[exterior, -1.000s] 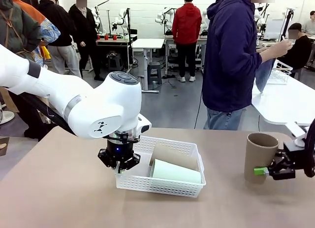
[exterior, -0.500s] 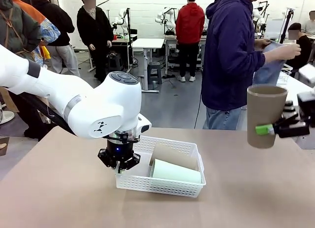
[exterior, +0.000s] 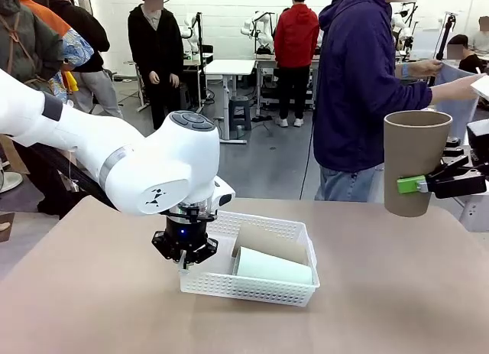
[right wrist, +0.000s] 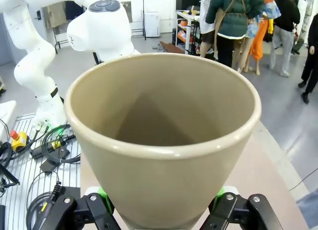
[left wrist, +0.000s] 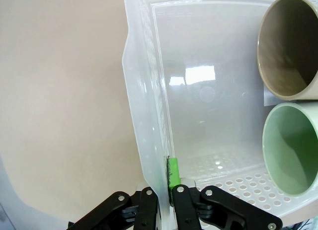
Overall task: Clean and organize the cups into the basket.
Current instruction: Pick up the Reusable plastic cup from the right side of the table and stack it inside the Organizing basket in the center of the table.
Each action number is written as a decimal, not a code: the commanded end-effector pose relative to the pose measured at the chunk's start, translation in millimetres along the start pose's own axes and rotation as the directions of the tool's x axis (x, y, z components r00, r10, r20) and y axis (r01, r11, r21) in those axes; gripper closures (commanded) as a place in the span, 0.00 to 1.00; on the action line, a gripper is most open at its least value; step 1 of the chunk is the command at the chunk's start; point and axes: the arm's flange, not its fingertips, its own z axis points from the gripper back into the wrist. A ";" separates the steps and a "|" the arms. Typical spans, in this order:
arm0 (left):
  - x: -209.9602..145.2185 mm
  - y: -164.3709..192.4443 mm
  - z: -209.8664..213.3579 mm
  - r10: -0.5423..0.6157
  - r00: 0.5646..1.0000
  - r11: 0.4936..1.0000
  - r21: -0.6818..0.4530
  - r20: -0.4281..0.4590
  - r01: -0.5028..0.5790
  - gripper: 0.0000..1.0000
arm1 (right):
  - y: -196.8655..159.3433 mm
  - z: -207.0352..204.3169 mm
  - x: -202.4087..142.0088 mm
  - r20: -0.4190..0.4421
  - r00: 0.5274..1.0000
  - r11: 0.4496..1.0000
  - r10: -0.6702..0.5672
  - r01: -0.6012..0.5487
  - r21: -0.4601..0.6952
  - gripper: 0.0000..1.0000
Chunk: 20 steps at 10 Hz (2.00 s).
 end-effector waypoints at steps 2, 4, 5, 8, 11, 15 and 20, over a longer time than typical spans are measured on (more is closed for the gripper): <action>-2.3 -1.8 -1.5 -0.004 1.000 1.000 0.012 0.002 0.004 1.00 | 1.7 -1.7 3.4 -0.002 1.000 1.000 0.007 -0.007 0.004 0.54; -2.3 -1.8 -1.5 -0.004 1.000 1.000 0.012 0.002 0.004 1.00 | 0.2 0.0 0.8 0.000 1.000 1.000 0.002 -0.002 0.000 0.18; -2.3 -1.8 -1.5 -0.004 1.000 1.000 0.012 0.002 0.004 1.00 | 17.5 -8.2 40.1 -0.219 0.972 0.996 0.082 -0.087 -0.012 0.18; -2.3 -1.8 -1.5 -0.004 1.000 1.000 0.012 0.002 0.004 1.00 | 34.3 -50.3 113.1 -0.603 0.786 0.990 0.133 -0.084 0.110 0.18; -2.3 -1.8 -1.5 -0.004 1.000 1.000 0.012 0.002 0.004 1.00 | 36.3 -116.8 135.6 -0.773 0.609 0.977 0.177 -0.011 0.214 0.18; -2.3 -1.8 -1.5 -0.004 1.000 1.000 0.012 0.002 0.004 1.00 | 11.3 -198.1 114.0 -0.748 0.615 0.959 0.248 -0.048 0.278 0.18; -2.3 -1.8 -1.5 -0.004 1.000 1.000 0.012 0.002 0.004 1.00 | -16.5 -243.5 69.9 -0.678 0.685 0.947 0.266 -0.056 0.315 0.18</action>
